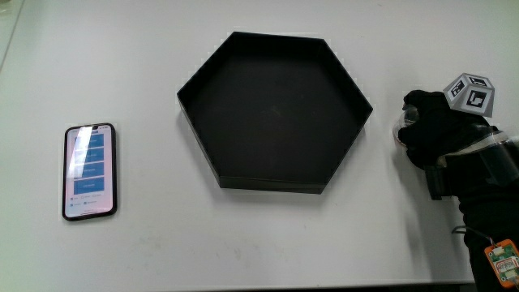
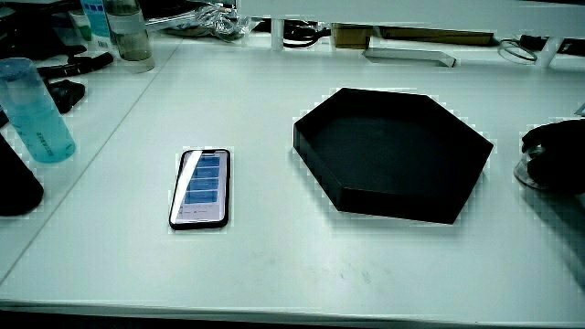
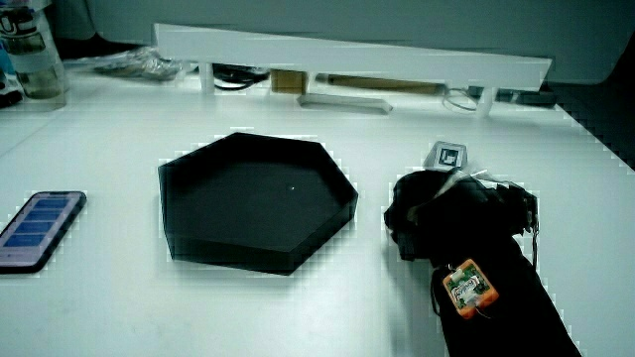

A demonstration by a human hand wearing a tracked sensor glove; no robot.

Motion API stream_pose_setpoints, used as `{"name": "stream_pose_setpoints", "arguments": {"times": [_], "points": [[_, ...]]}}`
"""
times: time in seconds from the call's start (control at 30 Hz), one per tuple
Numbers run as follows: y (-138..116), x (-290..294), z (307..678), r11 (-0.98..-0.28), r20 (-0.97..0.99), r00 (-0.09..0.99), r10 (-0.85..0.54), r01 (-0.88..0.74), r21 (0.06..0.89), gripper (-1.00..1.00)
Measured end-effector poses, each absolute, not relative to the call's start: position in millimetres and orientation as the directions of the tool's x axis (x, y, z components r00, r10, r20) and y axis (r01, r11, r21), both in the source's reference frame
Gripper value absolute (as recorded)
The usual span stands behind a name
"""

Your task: Place paper clip on desk

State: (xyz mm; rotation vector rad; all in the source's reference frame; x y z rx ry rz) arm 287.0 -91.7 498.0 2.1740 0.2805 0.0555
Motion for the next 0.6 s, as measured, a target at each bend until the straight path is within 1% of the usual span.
{"name": "stream_pose_setpoints", "arguments": {"times": [0.07,0.1,0.17,0.2,0.23,0.27,0.3,0.33,0.47,0.53,0.57,0.6], "points": [[-93.2,285.3,497.6,-0.545,-0.06,0.975,0.212,0.169,0.821,0.0],[-93.4,283.6,496.2,-0.561,-0.053,0.977,0.206,0.162,0.812,0.0],[-92.5,282.3,497.8,-0.536,-0.047,0.976,0.213,0.157,0.829,0.0],[-92.4,282.5,498.3,-0.539,-0.057,0.975,0.213,0.166,0.826,0.0],[-93.0,285.0,501.5,-0.525,-0.071,0.973,0.221,0.18,0.832,-0.09],[-93.7,284.9,499.4,-0.537,-0.071,0.974,0.214,0.177,0.825,-0.18],[-93.9,285.9,499.7,-0.512,-0.069,0.973,0.221,0.176,0.841,-0.27],[-93.6,284.3,496.8,-0.519,-0.047,0.976,0.212,0.153,0.841,-0.36],[-90.2,287.5,501.8,-0.442,-0.033,0.978,0.208,0.124,0.889,-0.73],[-90.6,290.4,500.0,-0.456,-0.049,0.979,0.199,0.136,0.879,-0.91],[-91.4,290.5,497.0,-0.459,-0.033,0.982,0.187,0.117,0.881,-1.0],[-92.8,292.0,494.3,-0.477,-0.045,0.98,0.194,0.134,0.868,-1.0]]}}
